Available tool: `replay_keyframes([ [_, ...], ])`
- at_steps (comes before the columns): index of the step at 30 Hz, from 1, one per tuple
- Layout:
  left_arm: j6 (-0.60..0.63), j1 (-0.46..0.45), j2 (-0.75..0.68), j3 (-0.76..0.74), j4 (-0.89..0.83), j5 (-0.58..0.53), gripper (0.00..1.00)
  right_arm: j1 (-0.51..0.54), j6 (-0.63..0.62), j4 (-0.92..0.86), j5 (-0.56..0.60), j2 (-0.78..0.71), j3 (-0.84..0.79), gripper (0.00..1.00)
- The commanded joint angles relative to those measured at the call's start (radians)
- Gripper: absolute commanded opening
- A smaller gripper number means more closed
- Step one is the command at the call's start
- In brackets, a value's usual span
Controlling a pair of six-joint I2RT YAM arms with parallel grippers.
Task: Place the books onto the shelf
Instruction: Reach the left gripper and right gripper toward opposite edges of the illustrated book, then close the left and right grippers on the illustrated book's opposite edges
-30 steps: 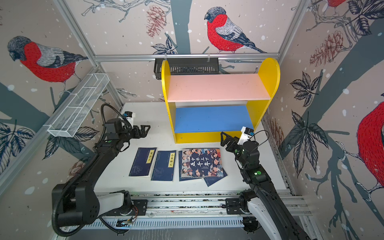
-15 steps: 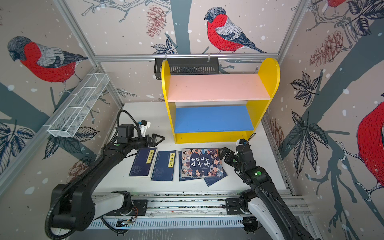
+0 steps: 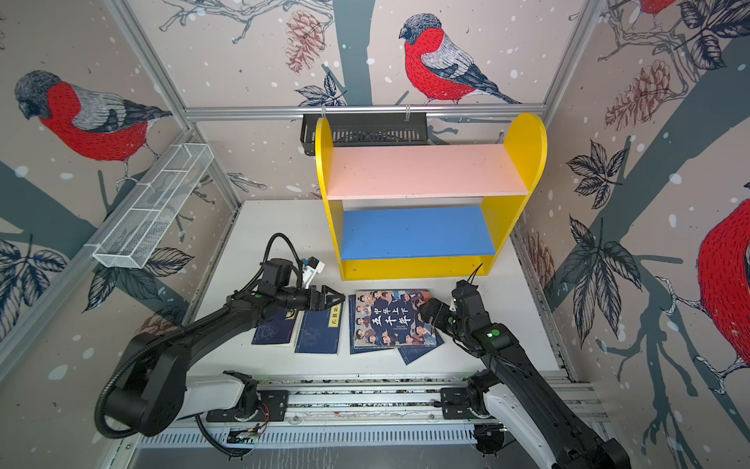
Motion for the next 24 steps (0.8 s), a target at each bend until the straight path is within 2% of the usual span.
replay_keyframes([
  [1,-0.035,-0.021,0.029,0.000,0.085,0.034,0.93,0.003,0.001,0.055,-0.053,0.014,-0.018,0.91],
  [12,-0.095,-0.094,0.074,-0.029,0.132,0.025,0.93,0.006,-0.006,0.078,-0.074,0.022,-0.043,0.82],
  [24,-0.116,-0.137,0.131,-0.041,0.156,0.035,0.94,0.007,-0.001,0.082,-0.085,0.025,-0.068,0.81],
])
